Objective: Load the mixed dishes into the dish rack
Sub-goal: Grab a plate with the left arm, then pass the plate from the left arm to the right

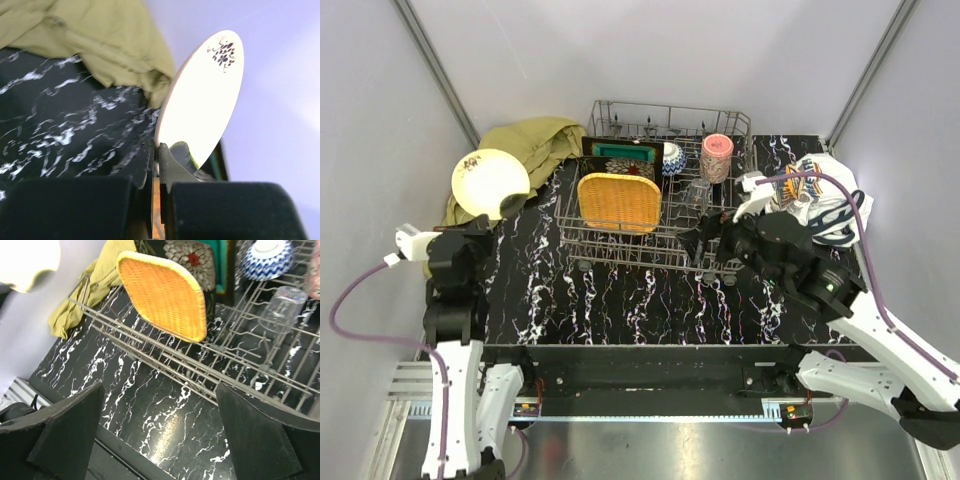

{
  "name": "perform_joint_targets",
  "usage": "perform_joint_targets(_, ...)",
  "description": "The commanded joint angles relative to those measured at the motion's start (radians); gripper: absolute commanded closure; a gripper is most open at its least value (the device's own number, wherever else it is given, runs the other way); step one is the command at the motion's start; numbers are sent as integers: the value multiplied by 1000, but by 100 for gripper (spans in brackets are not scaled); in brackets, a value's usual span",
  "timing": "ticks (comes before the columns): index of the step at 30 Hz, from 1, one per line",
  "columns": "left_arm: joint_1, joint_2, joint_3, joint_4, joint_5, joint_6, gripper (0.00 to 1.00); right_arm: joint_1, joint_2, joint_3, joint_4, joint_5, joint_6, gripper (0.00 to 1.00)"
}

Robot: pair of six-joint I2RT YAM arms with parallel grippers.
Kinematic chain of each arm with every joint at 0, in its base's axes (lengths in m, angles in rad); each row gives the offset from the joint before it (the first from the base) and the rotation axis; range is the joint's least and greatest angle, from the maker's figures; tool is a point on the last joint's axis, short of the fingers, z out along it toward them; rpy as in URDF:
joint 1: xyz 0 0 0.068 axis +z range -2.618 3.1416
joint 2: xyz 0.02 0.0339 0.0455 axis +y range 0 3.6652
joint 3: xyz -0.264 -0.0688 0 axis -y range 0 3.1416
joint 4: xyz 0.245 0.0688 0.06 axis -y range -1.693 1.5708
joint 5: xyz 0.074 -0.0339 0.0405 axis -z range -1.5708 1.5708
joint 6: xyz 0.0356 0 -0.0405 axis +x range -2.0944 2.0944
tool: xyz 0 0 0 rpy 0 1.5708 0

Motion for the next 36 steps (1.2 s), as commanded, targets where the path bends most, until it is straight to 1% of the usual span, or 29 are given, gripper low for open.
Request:
perform_joint_targets(1, 2, -81, 143, -57, 79, 65, 100, 7, 60, 69, 64, -76, 13, 0)
perform_joint_targets(5, -18, -87, 253, -98, 148, 84, 100, 6, 125, 124, 151, -156, 8, 0)
perform_joint_targets(7, -20, -72, 287, -91, 226, 81, 100, 6, 158, 169, 191, -196, 8, 0)
perform_joint_targets(8, -20, -47, 296, -80, 259, 75, 100, 6, 190, 184, 210, -254, 7, 0)
perform_joint_targets(9, -21, -32, 303, -72, 331, 61, 100, 6, 207, 198, 225, -282, 8, 0)
perform_joint_targets(10, -20, -18, 304, -59, 361, 58, 100, 6, 222, 230, 260, -312, 7, 0)
perform_joint_targets(11, -20, 2, 301, -43, 381, 53, 100, 7, 254, 249, 274, -370, 8, 0)
perform_joint_targets(14, -20, 14, 269, 4, 421, 45, 100, 6, 291, 295, 352, -455, 34, 1)
perform_joint_targets(16, -20, 34, 257, 29, 468, 36, 100, 6, 309, 328, 389, -472, 51, 0)
perform_joint_targets(19, -29, 65, 247, 83, 536, 16, 100, 7, 404, 390, 389, -484, 41, 0)
perform_joint_targets(24, -73, 77, 247, 136, 554, 19, 100, 4, 526, 465, 391, -452, -4, 0)
perform_joint_targets(28, -95, 95, 254, 156, 567, 19, 100, -6, 654, 557, 389, -434, -18, 0)
perform_joint_targets(33, -95, 89, 249, 167, 585, 16, 100, -29, 737, 623, 398, -397, -18, 0)
perform_joint_targets(36, -95, 82, 238, 167, 594, 16, 100, -54, 774, 629, 430, -394, 8, 1)
